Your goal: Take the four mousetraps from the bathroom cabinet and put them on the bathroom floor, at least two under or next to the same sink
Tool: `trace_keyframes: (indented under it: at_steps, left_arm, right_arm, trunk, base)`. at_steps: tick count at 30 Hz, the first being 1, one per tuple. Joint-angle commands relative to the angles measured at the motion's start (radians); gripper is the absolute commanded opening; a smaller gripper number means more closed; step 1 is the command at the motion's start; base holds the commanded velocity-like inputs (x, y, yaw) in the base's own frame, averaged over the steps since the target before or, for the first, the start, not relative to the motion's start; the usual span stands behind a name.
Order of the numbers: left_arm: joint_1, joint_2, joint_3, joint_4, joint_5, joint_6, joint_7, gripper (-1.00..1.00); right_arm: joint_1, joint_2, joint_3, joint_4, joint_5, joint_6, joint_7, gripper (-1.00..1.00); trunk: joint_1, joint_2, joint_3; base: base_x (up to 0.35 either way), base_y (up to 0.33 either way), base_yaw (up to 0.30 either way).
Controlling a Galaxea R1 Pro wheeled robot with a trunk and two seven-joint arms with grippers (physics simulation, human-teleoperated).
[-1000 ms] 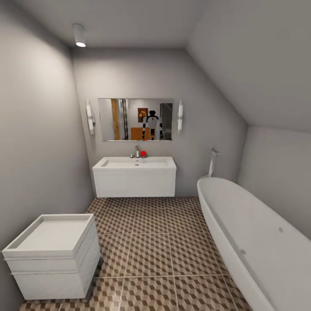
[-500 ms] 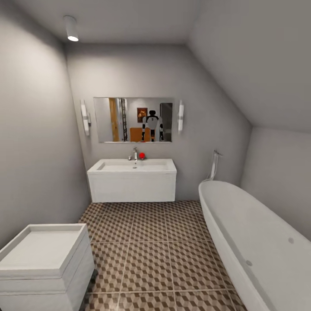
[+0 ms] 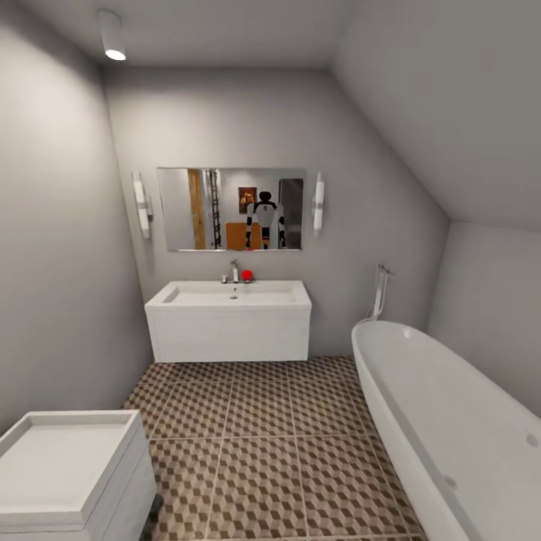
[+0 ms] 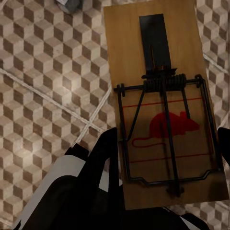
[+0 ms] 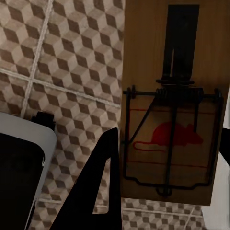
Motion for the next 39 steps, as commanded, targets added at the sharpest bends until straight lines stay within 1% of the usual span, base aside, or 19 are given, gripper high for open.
trace_keyframes:
  at_steps: [1,13,39]
  left_arm:
    - [-0.001,0.0,0.001,0.004,-0.004,-0.006,0.002,-1.0]
    - [-0.001,-0.001,0.001,0.004,-0.004,-0.006,0.002,-1.0]
    - [-0.001,-0.002,0.001,0.004,-0.005,-0.006,0.002,-1.0]
  right_arm:
    - [-0.001,0.0,-0.008,0.003,0.009,0.001,-0.004,-1.0]
    - [-0.001,0.0,-0.009,0.004,0.009,0.0,-0.004,-1.0]
    - [0.003,0.003,-0.007,0.004,0.011,0.0,-0.004,-1.0]
  trunk:
    - [0.001,-0.001,0.0]
    - [0.001,-0.001,0.0]
    - [0.001,-0.001,0.0]
  base:
    - [0.335,0.098,0.0]
    - [0.335,0.082,0.0]
    - [0.335,0.004,0.0]
